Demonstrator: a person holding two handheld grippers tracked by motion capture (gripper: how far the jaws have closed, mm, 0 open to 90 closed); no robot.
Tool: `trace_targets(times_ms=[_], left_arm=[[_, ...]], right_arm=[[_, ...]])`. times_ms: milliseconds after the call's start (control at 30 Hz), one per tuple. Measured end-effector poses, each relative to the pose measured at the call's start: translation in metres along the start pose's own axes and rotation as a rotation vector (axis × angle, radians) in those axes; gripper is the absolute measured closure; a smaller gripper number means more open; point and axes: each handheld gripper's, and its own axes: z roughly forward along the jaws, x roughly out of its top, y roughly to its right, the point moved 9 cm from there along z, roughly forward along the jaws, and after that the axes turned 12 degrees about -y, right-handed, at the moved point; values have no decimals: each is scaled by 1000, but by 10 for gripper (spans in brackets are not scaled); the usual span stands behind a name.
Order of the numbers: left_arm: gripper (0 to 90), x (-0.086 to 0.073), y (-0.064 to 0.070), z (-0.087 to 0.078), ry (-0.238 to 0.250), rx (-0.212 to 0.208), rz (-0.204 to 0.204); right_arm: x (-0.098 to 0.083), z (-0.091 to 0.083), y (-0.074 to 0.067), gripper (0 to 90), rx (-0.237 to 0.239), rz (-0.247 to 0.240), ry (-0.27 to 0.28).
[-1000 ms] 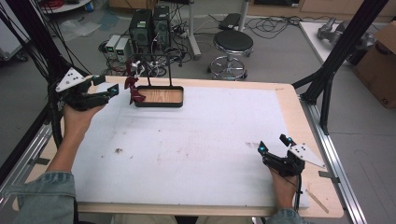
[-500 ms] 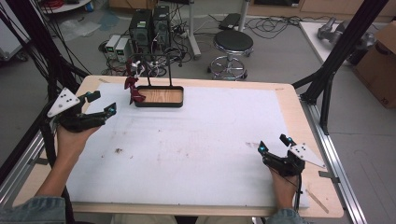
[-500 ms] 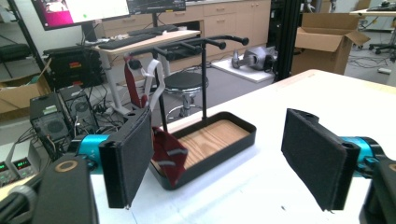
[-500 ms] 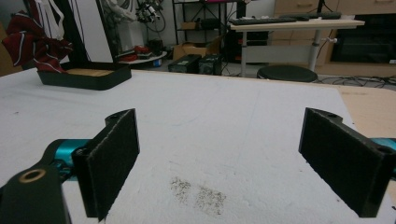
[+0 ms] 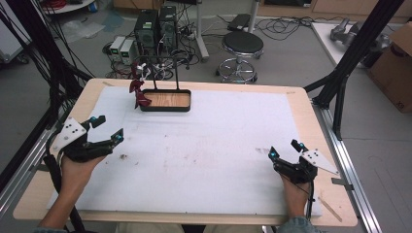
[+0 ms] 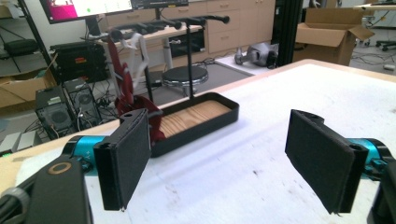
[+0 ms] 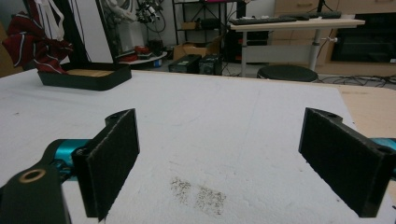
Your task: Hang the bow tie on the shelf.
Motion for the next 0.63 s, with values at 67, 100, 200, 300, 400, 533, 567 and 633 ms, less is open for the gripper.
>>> trace_targets(times_ms=[67, 100, 200, 300, 400, 533, 567, 633], left_arm=[[212, -6, 4, 0, -14, -4, -6], [203, -11, 5, 1, -24, -1, -14], [184, -20, 9, 1, -31, 3, -25], [184, -28, 13, 2, -45, 5, -18], [181, -34, 16, 3, -59, 13, -3], [179, -39, 18, 3, -67, 9, -9], [177, -39, 18, 4, -69, 9, -8], [171, -41, 18, 4, -73, 8, -11]], right_arm=[[0, 0, 0, 114, 3, 2, 0], [0, 0, 0, 114, 2, 1, 1], [0, 0, 0, 114, 3, 2, 1], [0, 0, 0, 114, 3, 3, 0], [0, 0, 0, 114, 2, 5, -1], [0, 0, 0, 114, 1, 4, -1], [0, 0, 0, 114, 1, 3, -1], [0, 0, 0, 114, 1, 3, 0]])
